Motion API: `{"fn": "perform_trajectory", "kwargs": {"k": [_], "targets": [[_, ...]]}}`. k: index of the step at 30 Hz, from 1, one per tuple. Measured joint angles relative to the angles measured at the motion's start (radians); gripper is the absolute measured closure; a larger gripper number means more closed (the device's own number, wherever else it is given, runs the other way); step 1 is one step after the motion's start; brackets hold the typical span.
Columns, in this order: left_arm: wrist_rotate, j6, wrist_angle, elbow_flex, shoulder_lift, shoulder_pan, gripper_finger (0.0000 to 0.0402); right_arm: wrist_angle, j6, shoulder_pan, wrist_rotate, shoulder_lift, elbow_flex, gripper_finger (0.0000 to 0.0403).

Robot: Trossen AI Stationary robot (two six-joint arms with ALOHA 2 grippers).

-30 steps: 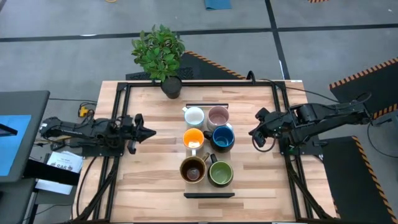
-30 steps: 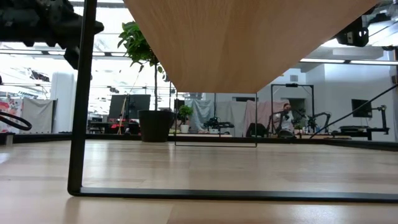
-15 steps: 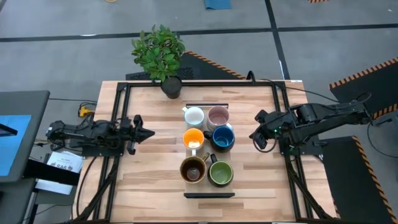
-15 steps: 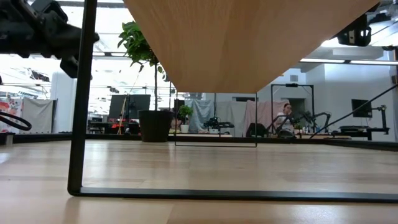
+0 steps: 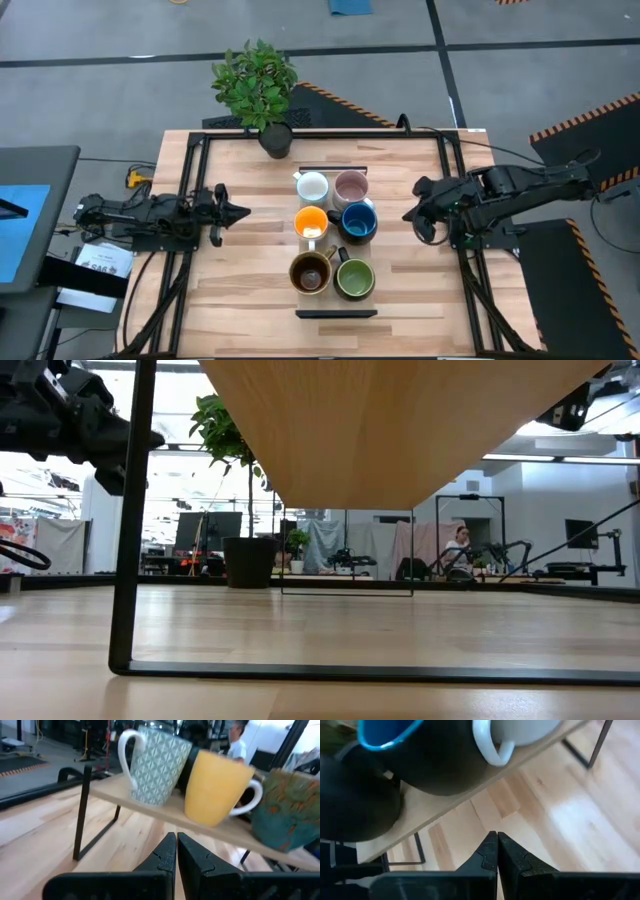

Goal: Place coffee mugs
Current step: Return to Home Position

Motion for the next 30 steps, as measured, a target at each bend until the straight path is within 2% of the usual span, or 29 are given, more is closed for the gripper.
{"fn": "perform_trajectory", "kwargs": {"k": [3,6,12,15,19,27,30], "targets": [[0.001,0.0,-0.033,0.003,0.0,0.0,0.0401,0.026,-0.059,0.0,0.029,-0.066,-0.029,0.0381],[0.002,-0.001,-0.058,0.008,0.0,0.0,0.0401,0.12,-0.095,-0.001,0.057,-0.196,-0.135,0.0381],[0.002,-0.001,-0.064,0.01,0.0,0.0,0.0401,0.594,-0.258,-0.003,0.059,-0.456,-0.459,0.038],[0.002,-0.001,-0.067,0.011,0.0,0.0,0.0401,0.783,-0.276,-0.003,0.054,-0.545,-0.604,0.038],[0.001,-0.001,-0.068,0.012,-0.007,0.0,0.0401,0.872,-0.277,-0.003,0.05,-0.641,-0.739,0.038],[0.002,-0.001,-0.07,0.013,-0.006,0.0,0.0401,0.885,-0.373,-0.002,0.049,-0.823,-0.854,0.038],[0.002,-0.001,-0.07,0.013,-0.006,0.0,0.0401,0.938,-0.382,-0.003,0.049,-0.822,-0.899,0.038]]}}
